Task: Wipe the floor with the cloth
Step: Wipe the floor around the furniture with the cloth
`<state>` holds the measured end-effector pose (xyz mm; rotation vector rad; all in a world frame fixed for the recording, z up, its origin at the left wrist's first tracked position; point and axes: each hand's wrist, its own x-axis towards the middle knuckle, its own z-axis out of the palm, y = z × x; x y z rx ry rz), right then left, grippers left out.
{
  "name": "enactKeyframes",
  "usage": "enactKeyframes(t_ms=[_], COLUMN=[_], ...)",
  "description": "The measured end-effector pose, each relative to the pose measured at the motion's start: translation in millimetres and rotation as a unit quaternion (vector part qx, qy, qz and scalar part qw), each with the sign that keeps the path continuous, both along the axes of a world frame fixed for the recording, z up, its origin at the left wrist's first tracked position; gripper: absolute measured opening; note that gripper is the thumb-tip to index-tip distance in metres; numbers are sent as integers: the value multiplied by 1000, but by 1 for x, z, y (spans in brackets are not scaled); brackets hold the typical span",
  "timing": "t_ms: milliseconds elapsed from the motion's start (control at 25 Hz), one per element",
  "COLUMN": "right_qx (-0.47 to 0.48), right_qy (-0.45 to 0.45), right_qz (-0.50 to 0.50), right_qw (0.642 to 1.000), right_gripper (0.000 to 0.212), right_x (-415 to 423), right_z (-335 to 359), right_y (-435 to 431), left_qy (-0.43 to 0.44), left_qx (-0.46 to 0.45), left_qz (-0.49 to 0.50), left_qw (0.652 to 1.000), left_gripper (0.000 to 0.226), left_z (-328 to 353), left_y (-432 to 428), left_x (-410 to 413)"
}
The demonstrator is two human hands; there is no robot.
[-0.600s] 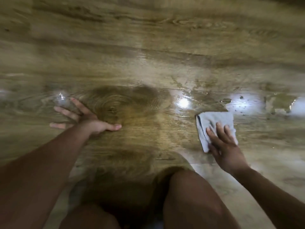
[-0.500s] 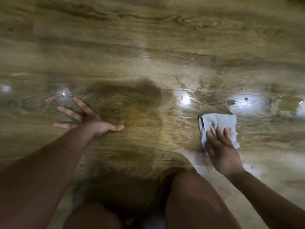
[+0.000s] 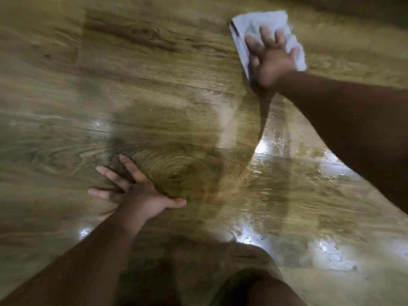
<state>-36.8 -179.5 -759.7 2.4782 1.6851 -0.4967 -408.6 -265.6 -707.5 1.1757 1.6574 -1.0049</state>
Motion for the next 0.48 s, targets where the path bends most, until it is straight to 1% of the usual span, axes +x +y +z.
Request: enactKeyframes(t_ms=[40, 80, 120, 160, 200, 240, 280, 320, 360, 400, 440, 480], right_qx=[-4, -5, 2, 5, 11, 2, -14, -49, -81, -93, -65, -27], right_qy=[6, 19, 11, 11, 31, 50, 52, 52, 61, 80, 86, 88], right_qz=[-21, -27, -4, 46, 96, 163, 255, 324, 381, 416, 431, 422], right_qw=[1000, 999, 1000, 999, 995, 985, 965, 943, 919, 901, 896, 902], right_gripper=[57, 57, 57, 57, 56, 54, 50, 45, 41, 42, 48, 54], right_x=[-2, -12, -33, -62, -98, -140, -176, -195, -194, -178, -159, -137], right_z=[6, 10, 15, 20, 21, 21, 29, 41, 44, 39, 34, 29], right_y=[14, 10, -17, -58, -115, -189, -260, -307, -325, -314, -285, -244], left_qy=[-2, -5, -14, -32, -42, -41, -37, -31, -31, -34, -34, -34], left_qx=[1, 6, 12, 18, 27, 34, 41, 46, 48, 48, 49, 49], left_qz=[22, 38, 44, 52, 61, 72, 80, 86, 84, 81, 77, 76], left_qw=[1000, 999, 999, 998, 997, 996, 995, 995, 995, 995, 995, 995], left_gripper=[186, 186, 186, 186, 186, 186, 186, 186, 186, 187, 187, 188], left_z=[1, 1, 1, -2, -4, -5, -6, -7, -8, -11, -14, -16], left_y=[1, 1, 1, 0, -2, -4, -4, -5, -5, -5, -6, -6], left_x=[1, 2, 2, 1, -1, -1, -1, -1, -2, -4, -4, -4])
